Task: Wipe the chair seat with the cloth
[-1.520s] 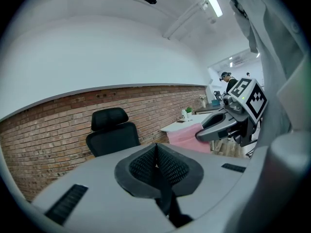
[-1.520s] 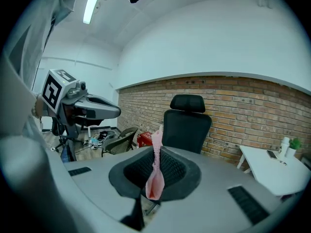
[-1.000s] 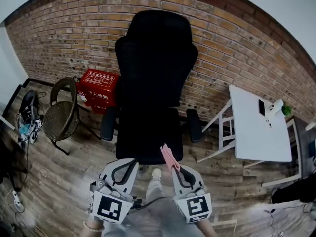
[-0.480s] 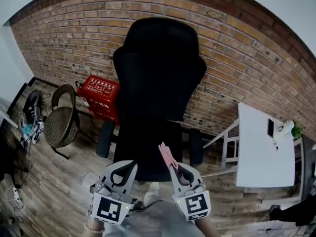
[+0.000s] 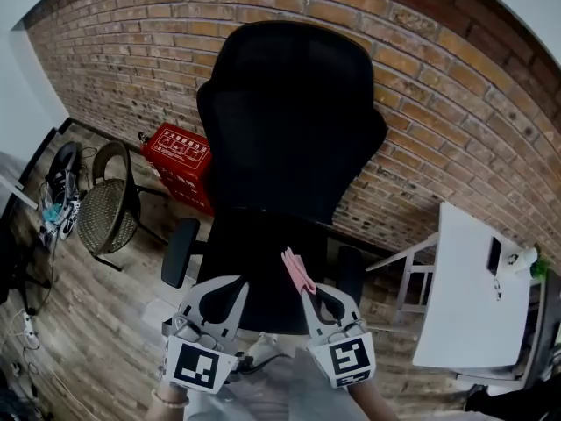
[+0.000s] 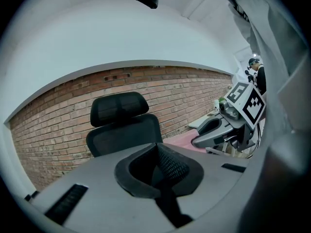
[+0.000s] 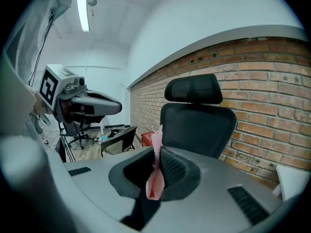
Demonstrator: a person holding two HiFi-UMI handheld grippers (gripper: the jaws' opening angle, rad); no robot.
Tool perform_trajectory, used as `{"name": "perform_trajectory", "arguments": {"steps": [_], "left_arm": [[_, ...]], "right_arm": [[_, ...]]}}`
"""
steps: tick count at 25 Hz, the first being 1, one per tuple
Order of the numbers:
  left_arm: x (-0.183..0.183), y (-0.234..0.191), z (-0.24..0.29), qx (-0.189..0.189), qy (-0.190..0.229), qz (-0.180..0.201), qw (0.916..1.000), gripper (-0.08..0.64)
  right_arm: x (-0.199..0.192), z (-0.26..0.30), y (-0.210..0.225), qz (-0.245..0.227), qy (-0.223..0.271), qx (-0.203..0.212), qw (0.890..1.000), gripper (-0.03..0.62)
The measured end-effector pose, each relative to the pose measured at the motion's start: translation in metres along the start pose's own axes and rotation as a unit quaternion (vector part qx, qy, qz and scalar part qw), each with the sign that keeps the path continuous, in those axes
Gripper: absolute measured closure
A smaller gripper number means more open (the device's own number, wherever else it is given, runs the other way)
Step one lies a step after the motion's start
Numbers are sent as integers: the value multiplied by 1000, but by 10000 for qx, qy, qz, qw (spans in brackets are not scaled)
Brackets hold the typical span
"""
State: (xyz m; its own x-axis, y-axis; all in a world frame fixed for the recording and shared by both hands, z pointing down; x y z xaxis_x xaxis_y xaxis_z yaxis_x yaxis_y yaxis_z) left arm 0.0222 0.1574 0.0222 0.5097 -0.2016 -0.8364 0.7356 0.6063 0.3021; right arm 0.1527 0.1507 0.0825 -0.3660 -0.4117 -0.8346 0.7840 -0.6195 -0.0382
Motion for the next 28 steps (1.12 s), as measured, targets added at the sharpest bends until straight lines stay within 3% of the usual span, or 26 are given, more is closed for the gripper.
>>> {"name": "perform_trajectory", "arguments": {"steps": [12, 17, 28], "left_arm": [[-32, -28, 62, 84, -336, -60, 9994, 541], [-51, -52, 91, 245, -272, -186, 9992, 541], [-120, -70, 169, -256, -560, -288, 9977, 541]], "right_arm": [[-27, 70, 32, -187, -368, 245, 9988, 537], [-48, 106, 48, 44, -715, -7, 9974, 537], [-104, 193, 94, 895, -1039, -570, 9889, 537]]}}
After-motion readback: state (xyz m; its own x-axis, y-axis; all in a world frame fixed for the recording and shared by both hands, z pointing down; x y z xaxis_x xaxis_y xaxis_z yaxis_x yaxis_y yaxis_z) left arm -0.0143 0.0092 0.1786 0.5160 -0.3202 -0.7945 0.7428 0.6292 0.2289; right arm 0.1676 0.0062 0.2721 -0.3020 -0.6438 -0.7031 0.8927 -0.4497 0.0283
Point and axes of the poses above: the fingertips, and each gripper's own axes: z forward along the fingers, y to its right, x out of its top, the point moved 3 cm from there along -z, backward along the fingers, and after that the axes turned 12 degrees about -y, right-handed, at the moved point
